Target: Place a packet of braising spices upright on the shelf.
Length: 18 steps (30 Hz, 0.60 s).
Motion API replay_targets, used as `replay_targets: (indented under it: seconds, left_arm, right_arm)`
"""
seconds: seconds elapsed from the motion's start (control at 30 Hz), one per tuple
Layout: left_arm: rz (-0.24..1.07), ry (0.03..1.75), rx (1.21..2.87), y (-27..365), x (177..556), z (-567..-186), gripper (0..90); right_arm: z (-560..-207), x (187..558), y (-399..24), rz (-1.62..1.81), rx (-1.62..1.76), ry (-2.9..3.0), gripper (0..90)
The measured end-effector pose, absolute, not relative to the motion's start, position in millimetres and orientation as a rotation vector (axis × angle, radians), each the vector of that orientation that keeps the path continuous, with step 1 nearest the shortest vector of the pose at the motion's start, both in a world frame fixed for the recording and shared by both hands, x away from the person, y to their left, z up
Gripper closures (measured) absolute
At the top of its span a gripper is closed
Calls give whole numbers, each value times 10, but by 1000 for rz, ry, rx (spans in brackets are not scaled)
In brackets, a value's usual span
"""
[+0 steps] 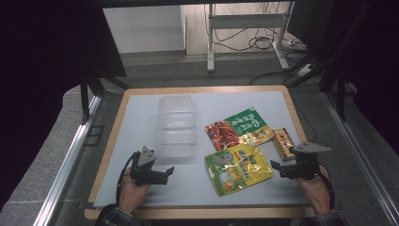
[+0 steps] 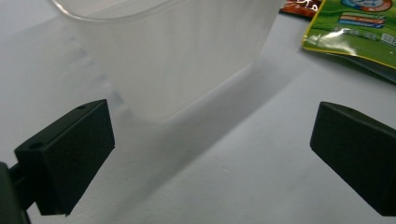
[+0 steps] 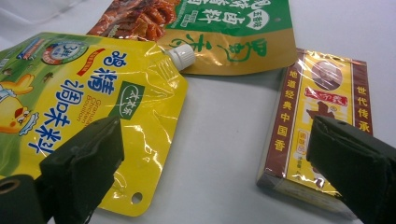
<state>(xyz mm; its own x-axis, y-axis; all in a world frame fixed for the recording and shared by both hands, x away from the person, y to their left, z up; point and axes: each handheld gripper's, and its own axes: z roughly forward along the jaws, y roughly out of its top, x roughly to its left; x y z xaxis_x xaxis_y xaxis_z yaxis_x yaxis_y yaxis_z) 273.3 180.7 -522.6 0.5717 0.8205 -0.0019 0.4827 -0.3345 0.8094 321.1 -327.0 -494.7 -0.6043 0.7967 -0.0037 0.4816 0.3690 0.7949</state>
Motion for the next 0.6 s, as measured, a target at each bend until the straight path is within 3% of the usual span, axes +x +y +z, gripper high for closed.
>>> replay_targets:
  seconds: [0.6]
  left_arm:
    - [471,898,2030,1567,2628,-5130,2]
  right_arm:
    - [-4910,3196,-3211,1112,1102,2254,17]
